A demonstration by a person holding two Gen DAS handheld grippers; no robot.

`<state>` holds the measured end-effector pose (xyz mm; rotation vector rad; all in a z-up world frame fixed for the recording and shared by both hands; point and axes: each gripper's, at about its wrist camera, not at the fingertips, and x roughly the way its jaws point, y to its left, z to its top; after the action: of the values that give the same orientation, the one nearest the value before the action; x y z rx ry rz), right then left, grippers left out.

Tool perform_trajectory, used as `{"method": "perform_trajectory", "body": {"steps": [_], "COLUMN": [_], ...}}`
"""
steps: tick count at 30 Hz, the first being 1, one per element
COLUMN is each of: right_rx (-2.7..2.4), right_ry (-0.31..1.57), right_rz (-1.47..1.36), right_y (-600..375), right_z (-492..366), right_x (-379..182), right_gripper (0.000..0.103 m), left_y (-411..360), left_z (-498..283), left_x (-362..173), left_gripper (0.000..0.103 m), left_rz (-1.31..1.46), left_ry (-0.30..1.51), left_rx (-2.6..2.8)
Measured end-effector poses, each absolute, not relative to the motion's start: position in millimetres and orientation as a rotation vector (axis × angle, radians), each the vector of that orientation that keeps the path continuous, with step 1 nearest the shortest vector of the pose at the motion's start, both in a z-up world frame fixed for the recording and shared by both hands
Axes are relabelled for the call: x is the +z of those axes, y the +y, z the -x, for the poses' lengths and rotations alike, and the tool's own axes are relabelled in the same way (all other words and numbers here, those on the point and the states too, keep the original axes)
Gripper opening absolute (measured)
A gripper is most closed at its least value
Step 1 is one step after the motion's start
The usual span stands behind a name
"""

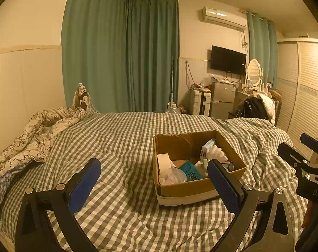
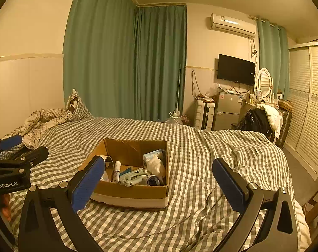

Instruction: Organize objects

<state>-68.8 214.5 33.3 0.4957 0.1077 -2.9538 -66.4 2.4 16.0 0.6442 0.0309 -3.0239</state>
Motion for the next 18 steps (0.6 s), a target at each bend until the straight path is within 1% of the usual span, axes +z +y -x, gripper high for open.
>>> {"method": "perform_trajectory", "body": {"steps": [18], "right_rx": [-2.952], "right_ry": [0.12], "right_rz": [-0.52], "right_y": [210.3], "right_z": [70.3], "right_x": [29.7], "right_gripper": [0.103], "left_y": [-1.0], "left_z": [65.6], "left_x": [13.8], "left_gripper": [0.103], "left_rz": [-0.643], "left_ry": [0.05], "left_rx": [-3.02]}}
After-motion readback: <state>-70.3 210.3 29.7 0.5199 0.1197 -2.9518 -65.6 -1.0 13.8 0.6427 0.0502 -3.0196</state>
